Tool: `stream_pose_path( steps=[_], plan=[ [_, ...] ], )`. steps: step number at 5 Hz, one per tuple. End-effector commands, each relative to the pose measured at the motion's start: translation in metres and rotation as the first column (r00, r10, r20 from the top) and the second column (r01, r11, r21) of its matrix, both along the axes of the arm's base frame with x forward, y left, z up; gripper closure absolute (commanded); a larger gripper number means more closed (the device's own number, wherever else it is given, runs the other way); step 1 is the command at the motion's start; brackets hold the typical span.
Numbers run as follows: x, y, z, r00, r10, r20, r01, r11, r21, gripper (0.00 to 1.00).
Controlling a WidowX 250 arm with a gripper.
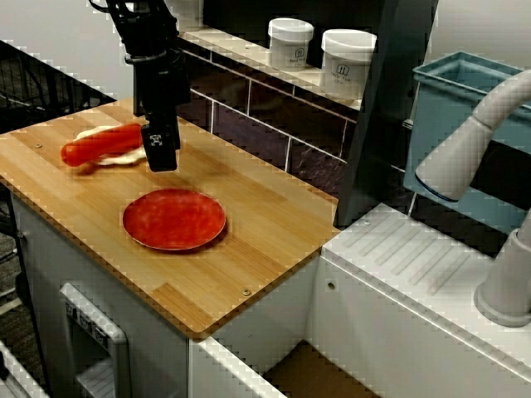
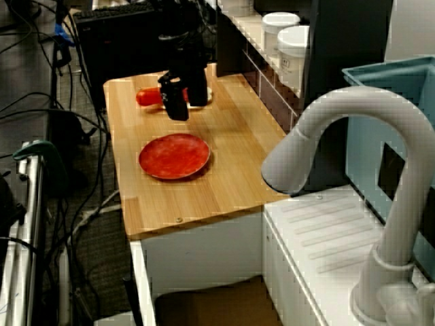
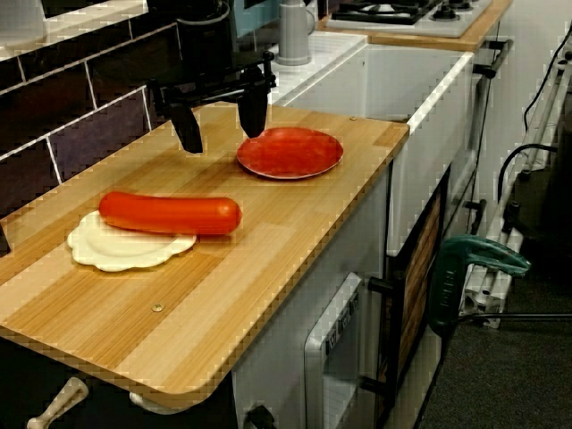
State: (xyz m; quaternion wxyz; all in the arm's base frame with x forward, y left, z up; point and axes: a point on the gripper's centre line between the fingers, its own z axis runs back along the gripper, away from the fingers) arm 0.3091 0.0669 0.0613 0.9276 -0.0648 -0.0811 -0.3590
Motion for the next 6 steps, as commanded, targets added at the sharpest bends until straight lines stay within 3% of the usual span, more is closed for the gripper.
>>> stream_pose_path(
  steps=[1, 3, 4, 5, 6],
  plan=[
    [0.0, 0.0, 0.0, 1.0, 0.0, 0.0, 0.0, 1.0, 0.0, 0.0],
    [0.004, 0.023, 0.037, 0.995, 0.101, -0.012, -0.101, 0.995, -0.001, 0.0],
    [-0.005, 0.044, 0.044, 0.978, 0.206, -0.029, -0.205, 0.979, 0.021, 0.0],
    [-0.01, 0.063, 0.045, 0.918, 0.395, 0.018, -0.395, 0.915, 0.077, 0.0],
    [-0.015, 0.072, 0.046, 0.793, 0.61, -0.005, -0.605, 0.788, 0.116, 0.0]
  ],
)
